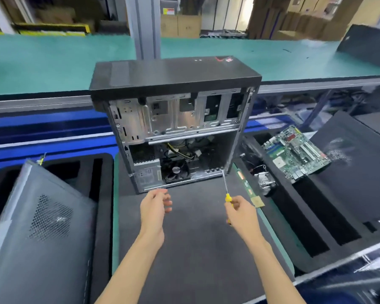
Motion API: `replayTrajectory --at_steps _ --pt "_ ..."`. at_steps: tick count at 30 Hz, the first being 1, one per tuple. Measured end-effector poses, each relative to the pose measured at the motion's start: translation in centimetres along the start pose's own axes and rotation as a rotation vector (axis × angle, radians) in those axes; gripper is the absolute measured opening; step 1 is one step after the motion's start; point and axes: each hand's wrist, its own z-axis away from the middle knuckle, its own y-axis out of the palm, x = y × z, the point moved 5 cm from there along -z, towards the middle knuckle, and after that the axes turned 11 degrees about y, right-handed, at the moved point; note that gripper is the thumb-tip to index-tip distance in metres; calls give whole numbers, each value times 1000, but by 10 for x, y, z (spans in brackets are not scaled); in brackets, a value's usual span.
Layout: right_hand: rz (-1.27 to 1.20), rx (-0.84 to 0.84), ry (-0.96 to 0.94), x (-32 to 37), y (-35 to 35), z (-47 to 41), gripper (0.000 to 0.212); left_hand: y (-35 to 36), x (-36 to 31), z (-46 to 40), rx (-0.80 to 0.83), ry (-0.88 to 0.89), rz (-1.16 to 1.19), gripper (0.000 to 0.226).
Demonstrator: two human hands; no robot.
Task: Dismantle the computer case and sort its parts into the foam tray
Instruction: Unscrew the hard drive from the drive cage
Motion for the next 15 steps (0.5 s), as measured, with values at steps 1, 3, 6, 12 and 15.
replayTrajectory --at_steps 1,3,6,12,15 --pt "56 -23 -17 -6 -12 -9 17 11 5 1 25 2 -27 23" --pt "183 -51 -21 -20 -36 -25 16 34 16 4 70 -6 -99 22" --pt "351 -78 33 -48 -75 -49 5 67 32 9 151 -5 -215 23" --pt "417 40 120 -89 -109 -74 16 104 51 13 169 28 -329 26" --pt "370 108 124 -98 -110 -78 14 112 63 15 162 8 -351 26"
